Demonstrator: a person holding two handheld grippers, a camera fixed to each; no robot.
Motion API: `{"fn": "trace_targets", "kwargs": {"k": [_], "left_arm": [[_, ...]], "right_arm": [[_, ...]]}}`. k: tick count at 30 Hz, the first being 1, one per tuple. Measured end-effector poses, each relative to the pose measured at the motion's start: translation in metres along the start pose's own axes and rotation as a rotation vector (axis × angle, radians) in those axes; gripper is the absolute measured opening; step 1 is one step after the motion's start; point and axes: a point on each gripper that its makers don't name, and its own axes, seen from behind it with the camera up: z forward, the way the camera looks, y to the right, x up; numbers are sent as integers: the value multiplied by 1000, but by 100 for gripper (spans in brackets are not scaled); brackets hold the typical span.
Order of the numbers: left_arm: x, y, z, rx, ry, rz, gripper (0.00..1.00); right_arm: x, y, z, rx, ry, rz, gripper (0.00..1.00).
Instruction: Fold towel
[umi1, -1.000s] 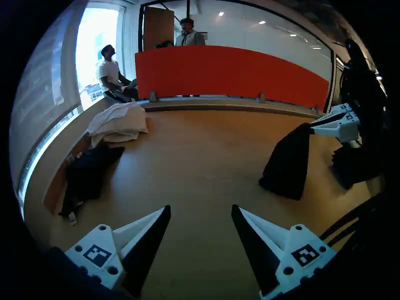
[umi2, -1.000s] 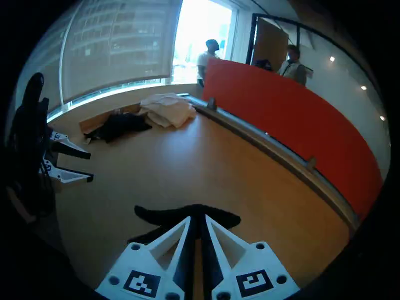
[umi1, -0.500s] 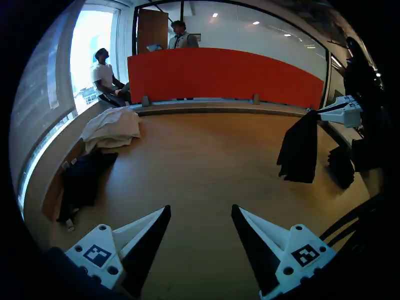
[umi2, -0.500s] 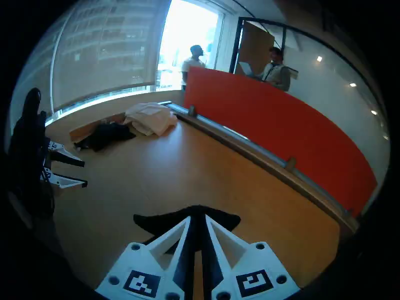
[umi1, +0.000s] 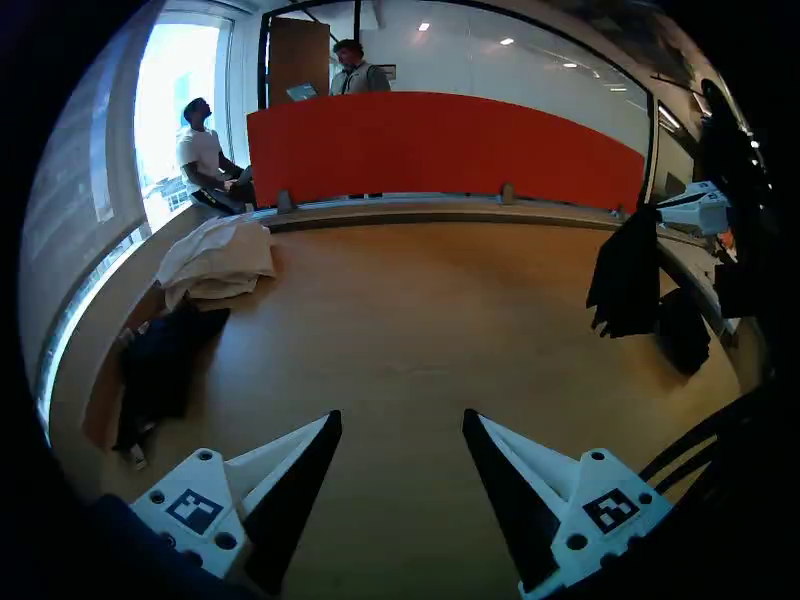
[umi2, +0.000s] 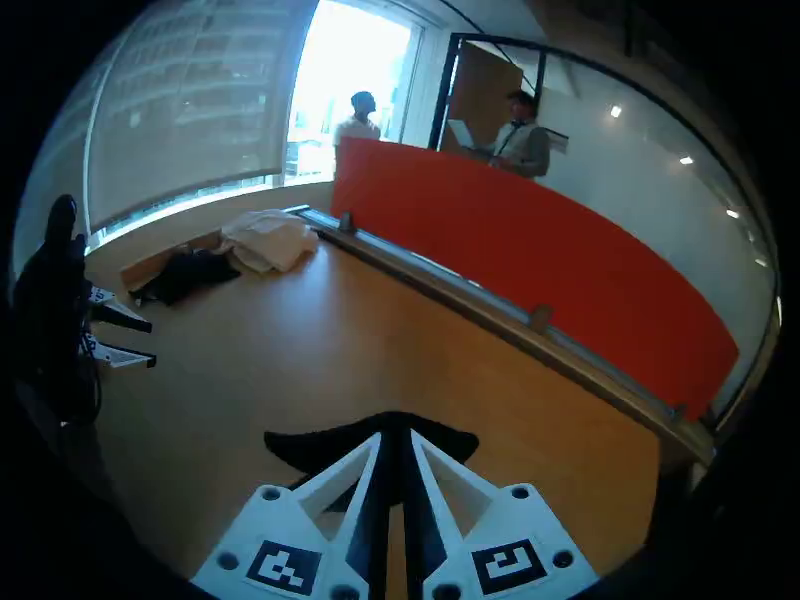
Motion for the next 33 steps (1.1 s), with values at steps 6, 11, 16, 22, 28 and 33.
{"fn": "trace_targets", "kwargs": {"k": [6, 11, 16, 22, 28, 33], "left_arm": [[0, 2, 3, 1, -7, 4, 90], [0, 4, 5, 1, -14, 10, 90], [-1, 7, 7, 2, -21, 16, 90], [0, 9, 9, 4, -26, 18, 90], [2, 11, 10, 6, -29, 25, 90], [2, 15, 11, 5, -34, 27, 90]], "right_arm": [[-7, 32, -12, -34, -9, 7, 6], [-14, 58, -22, -62, -18, 17, 6], [-23, 84, -31, -87, -25, 33, 6], [-33, 115, -42, -121, -35, 48, 6], [-47, 144, -54, -156, -55, 53, 6], [-61, 164, -62, -179, -75, 63, 6]]}}
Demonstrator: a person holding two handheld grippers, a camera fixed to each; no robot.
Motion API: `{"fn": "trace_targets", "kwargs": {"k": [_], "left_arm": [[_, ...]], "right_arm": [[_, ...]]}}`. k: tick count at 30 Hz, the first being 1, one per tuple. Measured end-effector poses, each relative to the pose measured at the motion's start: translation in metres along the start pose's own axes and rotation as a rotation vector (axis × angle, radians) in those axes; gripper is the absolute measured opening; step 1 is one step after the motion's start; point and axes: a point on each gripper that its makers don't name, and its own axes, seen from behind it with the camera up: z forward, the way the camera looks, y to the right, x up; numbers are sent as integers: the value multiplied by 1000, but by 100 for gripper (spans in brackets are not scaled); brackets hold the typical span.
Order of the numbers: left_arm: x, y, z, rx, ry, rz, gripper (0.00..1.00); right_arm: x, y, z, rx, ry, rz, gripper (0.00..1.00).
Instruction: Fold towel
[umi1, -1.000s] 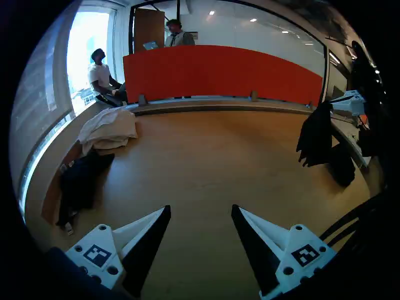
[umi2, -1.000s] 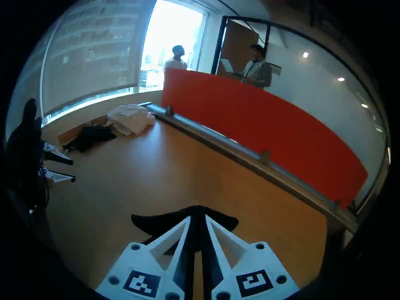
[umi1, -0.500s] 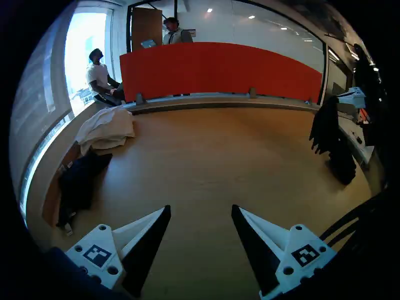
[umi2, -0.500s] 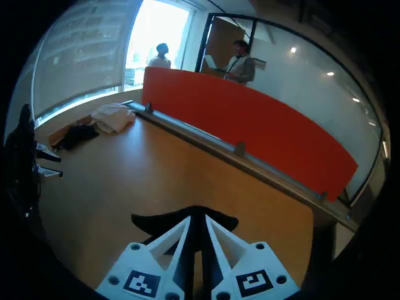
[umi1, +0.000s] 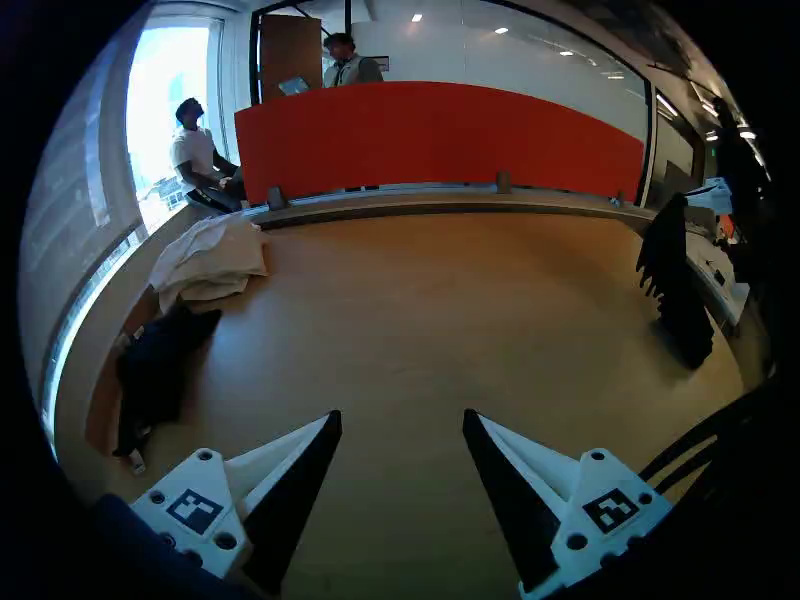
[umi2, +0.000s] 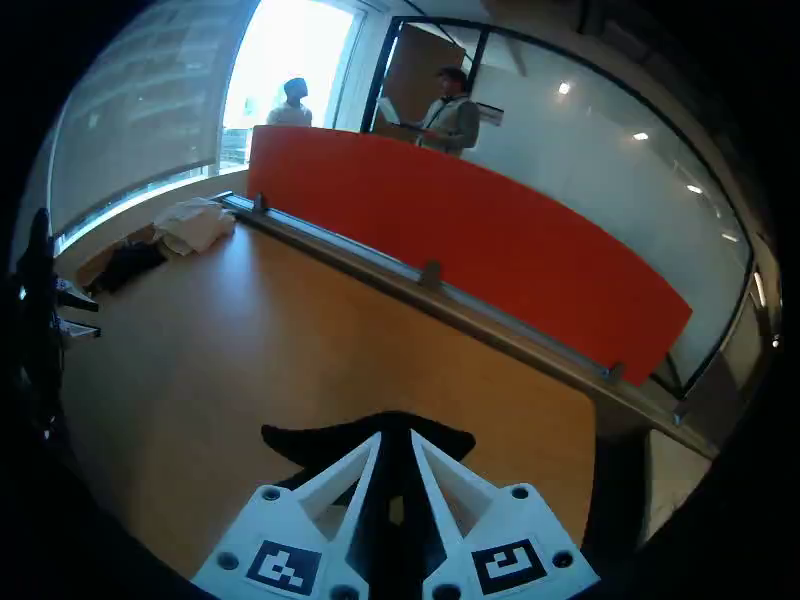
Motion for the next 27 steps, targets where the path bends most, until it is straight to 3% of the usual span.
{"fn": "trace_targets", "kwargs": {"k": [17, 27], "left_arm": [[3, 13, 0, -6, -6, 16, 90], [4, 18, -1, -16, -6, 25, 90]], "right_arm": [[-41, 37, -13, -45, -57, 23, 6], [-71, 48, -38, -77, -90, 43, 6]]}}
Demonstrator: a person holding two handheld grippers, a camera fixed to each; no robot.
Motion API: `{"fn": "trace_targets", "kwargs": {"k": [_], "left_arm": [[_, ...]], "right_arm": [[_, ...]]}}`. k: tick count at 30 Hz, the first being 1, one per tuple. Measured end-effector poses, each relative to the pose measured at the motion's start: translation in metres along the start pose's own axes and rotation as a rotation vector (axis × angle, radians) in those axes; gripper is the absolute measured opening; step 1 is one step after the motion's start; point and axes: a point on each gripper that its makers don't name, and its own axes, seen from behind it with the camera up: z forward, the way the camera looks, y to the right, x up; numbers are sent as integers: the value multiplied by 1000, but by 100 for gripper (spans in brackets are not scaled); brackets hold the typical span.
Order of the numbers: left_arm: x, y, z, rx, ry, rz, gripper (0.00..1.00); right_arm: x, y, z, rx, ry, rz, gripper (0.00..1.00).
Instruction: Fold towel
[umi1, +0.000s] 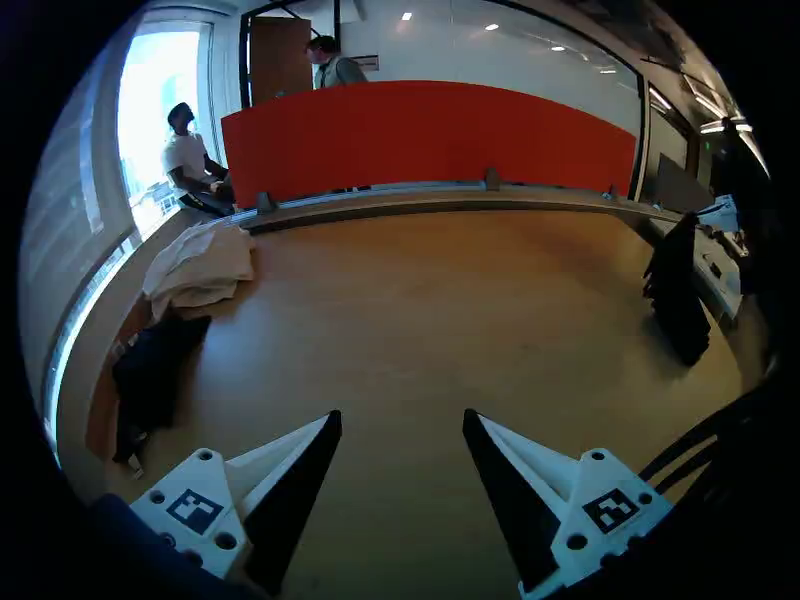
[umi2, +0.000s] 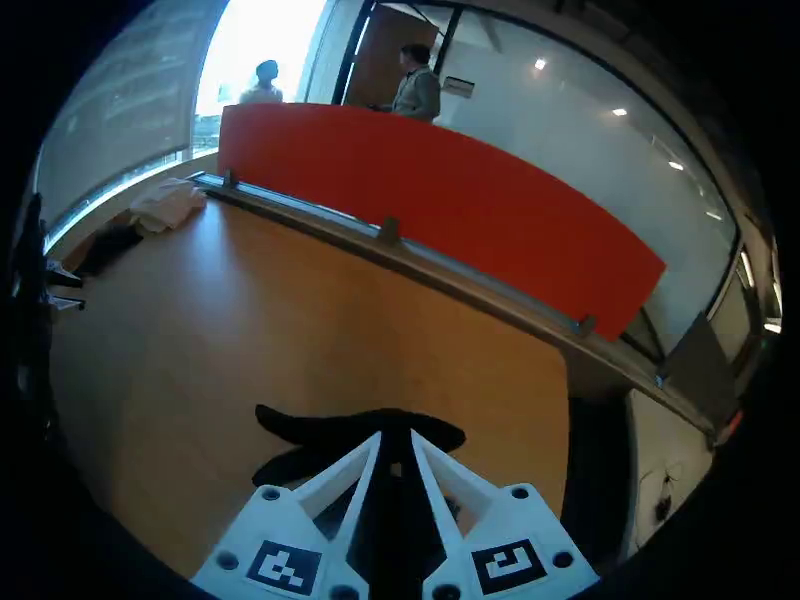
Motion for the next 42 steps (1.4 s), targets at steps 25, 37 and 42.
{"fn": "trace_targets", "kwargs": {"k": [25, 37, 42], "left_arm": [[-1, 2, -4, -22, 1, 13, 90], [-4, -3, -9, -22, 6, 6, 90], [-4, -6, -11, -21, 10, 4, 90]], "right_arm": [[-73, -16, -39, -46, -73, 59, 6], [-69, -27, -40, -44, -73, 53, 6], [-79, -24, -40, -59, -94, 54, 6]]}}
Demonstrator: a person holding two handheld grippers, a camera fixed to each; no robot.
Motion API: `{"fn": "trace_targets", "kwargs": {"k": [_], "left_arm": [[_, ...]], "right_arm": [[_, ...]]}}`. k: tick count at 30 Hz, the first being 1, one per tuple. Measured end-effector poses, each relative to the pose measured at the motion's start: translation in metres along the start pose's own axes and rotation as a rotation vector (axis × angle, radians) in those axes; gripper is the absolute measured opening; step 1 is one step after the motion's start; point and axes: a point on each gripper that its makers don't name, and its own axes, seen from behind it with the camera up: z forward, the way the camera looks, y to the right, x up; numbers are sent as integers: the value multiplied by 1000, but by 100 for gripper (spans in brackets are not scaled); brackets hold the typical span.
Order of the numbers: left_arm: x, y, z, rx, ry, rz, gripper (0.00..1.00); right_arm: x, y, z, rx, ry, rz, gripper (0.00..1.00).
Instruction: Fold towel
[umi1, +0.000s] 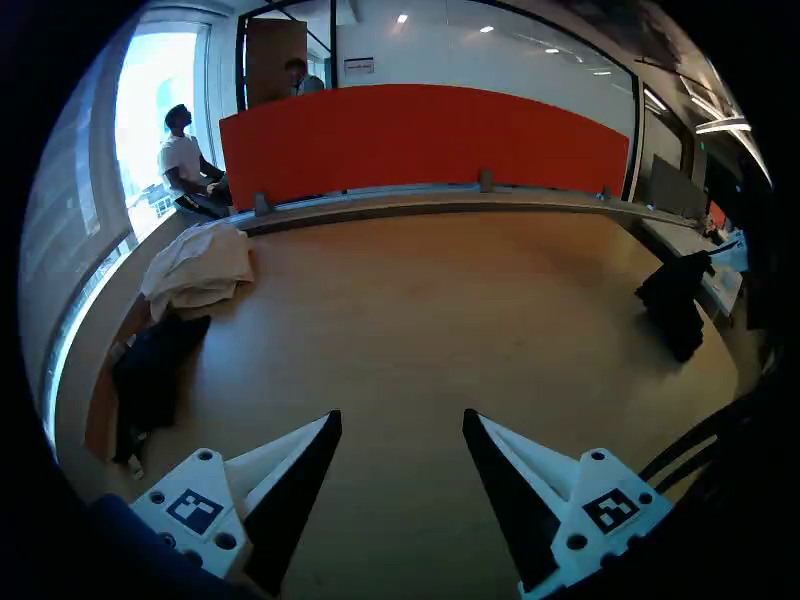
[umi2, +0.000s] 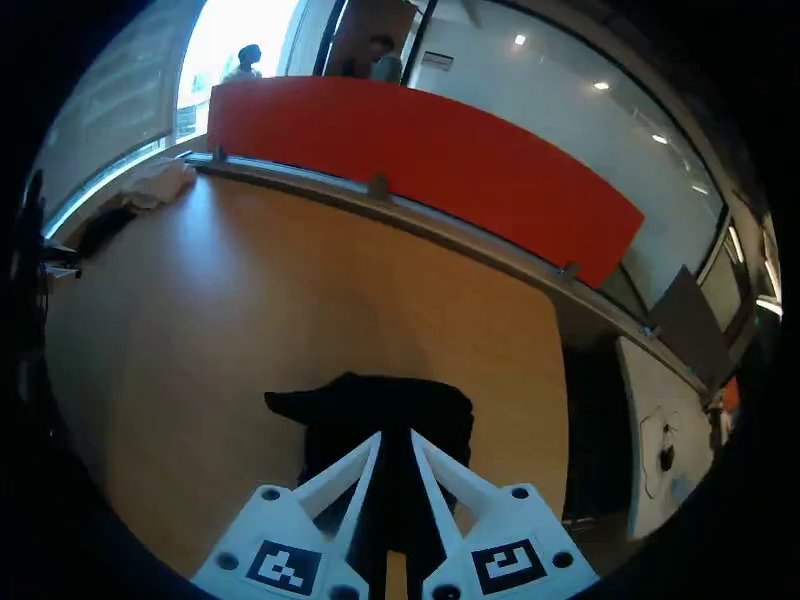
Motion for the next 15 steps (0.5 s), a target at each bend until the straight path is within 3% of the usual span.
{"fn": "trace_targets", "kwargs": {"k": [15], "left_arm": [[0, -9, -7, 14, -2, 18, 90]], "right_arm": [[-91, 28, 9, -87, -154, 78, 6]]}}
